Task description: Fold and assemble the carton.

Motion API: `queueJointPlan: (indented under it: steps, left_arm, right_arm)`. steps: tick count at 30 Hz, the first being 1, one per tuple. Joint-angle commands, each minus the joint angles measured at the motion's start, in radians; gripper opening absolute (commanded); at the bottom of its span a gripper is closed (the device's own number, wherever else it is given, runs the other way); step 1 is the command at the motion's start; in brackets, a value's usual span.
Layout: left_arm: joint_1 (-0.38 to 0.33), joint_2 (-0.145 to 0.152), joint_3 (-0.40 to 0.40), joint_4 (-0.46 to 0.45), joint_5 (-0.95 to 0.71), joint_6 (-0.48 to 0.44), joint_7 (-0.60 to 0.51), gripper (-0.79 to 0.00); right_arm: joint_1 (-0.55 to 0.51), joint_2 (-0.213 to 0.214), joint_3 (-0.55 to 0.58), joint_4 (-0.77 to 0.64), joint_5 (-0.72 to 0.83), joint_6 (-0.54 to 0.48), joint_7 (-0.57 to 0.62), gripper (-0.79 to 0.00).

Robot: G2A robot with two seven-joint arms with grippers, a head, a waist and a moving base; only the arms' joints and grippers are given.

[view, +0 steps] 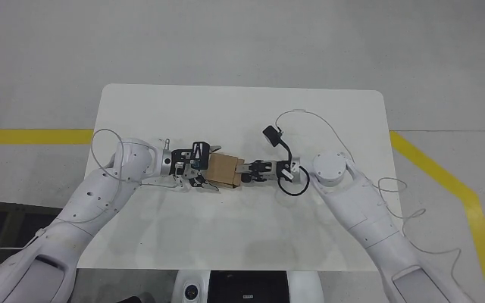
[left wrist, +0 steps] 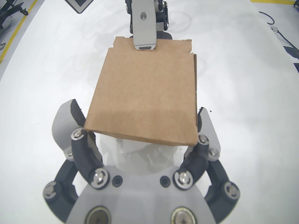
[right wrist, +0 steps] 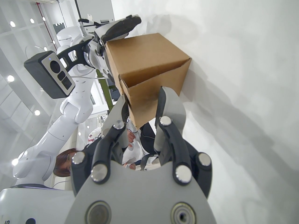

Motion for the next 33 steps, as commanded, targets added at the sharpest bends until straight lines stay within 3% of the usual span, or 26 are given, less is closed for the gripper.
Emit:
queueJointPlan:
  steps: [1,11,28,33]
  left_arm:
    - [0.001,0.000,-0.001,-0.001,0.000,0.001,0.000,0.000]
    - [0.002,0.001,-0.001,-0.001,0.002,-0.002,-0.001,0.000]
    - [-0.001,0.002,0.002,0.007,0.005,-0.002,-0.002,0.000]
    - [-0.002,0.002,0.004,0.005,0.007,-0.002,0.002,0.000]
  right_arm:
    - [0.008,-0.003,-0.006,0.008,0.001,-0.002,0.002,-0.573]
    - [0.027,-0.004,-0.011,-0.007,-0.023,0.008,0.003,-0.551]
    - [-0.026,0.018,0.040,-0.095,-0.041,0.050,0.003,-0.542]
    - [-0.050,0.027,0.058,-0.125,-0.043,0.059,0.006,-0.585]
